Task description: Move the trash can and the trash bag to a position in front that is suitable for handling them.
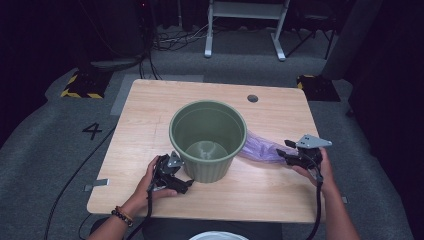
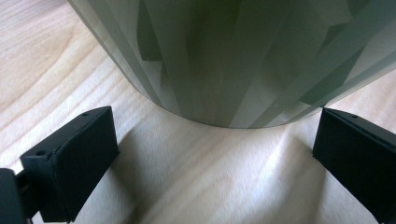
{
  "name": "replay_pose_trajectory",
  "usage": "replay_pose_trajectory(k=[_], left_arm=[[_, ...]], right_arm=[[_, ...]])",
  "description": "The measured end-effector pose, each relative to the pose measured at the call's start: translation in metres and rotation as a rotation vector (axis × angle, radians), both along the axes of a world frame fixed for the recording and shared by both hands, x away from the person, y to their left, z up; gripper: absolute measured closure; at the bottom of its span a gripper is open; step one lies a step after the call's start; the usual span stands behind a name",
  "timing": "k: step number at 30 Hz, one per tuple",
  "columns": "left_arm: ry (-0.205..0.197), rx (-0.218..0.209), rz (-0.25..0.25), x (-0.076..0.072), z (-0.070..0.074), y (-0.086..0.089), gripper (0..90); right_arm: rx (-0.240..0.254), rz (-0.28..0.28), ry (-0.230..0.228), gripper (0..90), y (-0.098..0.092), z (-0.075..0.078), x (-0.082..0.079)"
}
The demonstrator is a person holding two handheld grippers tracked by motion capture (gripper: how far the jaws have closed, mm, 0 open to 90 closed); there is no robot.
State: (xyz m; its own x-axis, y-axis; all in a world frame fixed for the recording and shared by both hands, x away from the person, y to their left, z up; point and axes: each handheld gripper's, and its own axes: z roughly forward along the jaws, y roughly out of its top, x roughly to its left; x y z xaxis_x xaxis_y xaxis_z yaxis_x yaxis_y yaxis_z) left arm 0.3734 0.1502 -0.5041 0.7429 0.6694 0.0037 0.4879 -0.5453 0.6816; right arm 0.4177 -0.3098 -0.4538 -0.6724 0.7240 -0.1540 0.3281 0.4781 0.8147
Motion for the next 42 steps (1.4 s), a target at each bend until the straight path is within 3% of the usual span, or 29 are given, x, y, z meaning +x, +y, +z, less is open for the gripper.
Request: replay_pose_trajectory(k=[4,8,15,21,27,29,32,36,38,40,42], left_arm=[[0.0,0.001,0.022,0.008,0.0,-0.008,0.0],[0.002,-0.001,0.028,0.017,0.0,-0.015,0.0],[-0.002,-0.001,0.033,0.034,0.0,-0.025,0.2],[0.003,-0.005,0.038,0.057,0.0,-0.035,0.4],[0.006,-0.012,0.04,0.071,0.0,-0.04,0.4],[0.004,-0.002,0.036,0.076,0.0,-0.041,0.3],[-0.005,0.001,0.047,0.083,0.001,-0.042,0.2],[-0.003,0.001,0.04,0.083,0.001,-0.041,1.2],[-0.005,-0.013,0.024,0.079,0.002,-0.037,6.1],[0.003,-0.027,-0.014,0.074,0.004,-0.033,14.5],[0.012,-0.038,-0.054,0.066,0.004,-0.03,15.3]], right_arm=[[-0.013,-0.051,0.097,42.3,-0.011,-0.02,0.021],[0.039,-0.068,0.166,45.7,-0.023,-0.035,0.03],[0.058,-0.057,0.207,56.6,-0.029,-0.043,0.028],[0.053,-0.019,0.229,57.0,-0.022,-0.043,0.022],[0.014,0.034,0.261,48.4,-0.006,-0.039,0.014],[0.011,0.079,0.283,44.1,0.0,-0.038,0.011],[-0.031,0.132,0.308,37.2,0.015,-0.036,0.004],[-0.064,0.228,0.328,35.5,0.036,-0.033,-0.008],[-0.075,0.261,0.332,34.5,0.048,-0.032,-0.013],[-0.07,0.289,0.336,35.2,0.059,-0.03,-0.019],[-0.08,0.326,0.329,35.1,0.068,-0.029,-0.024]])
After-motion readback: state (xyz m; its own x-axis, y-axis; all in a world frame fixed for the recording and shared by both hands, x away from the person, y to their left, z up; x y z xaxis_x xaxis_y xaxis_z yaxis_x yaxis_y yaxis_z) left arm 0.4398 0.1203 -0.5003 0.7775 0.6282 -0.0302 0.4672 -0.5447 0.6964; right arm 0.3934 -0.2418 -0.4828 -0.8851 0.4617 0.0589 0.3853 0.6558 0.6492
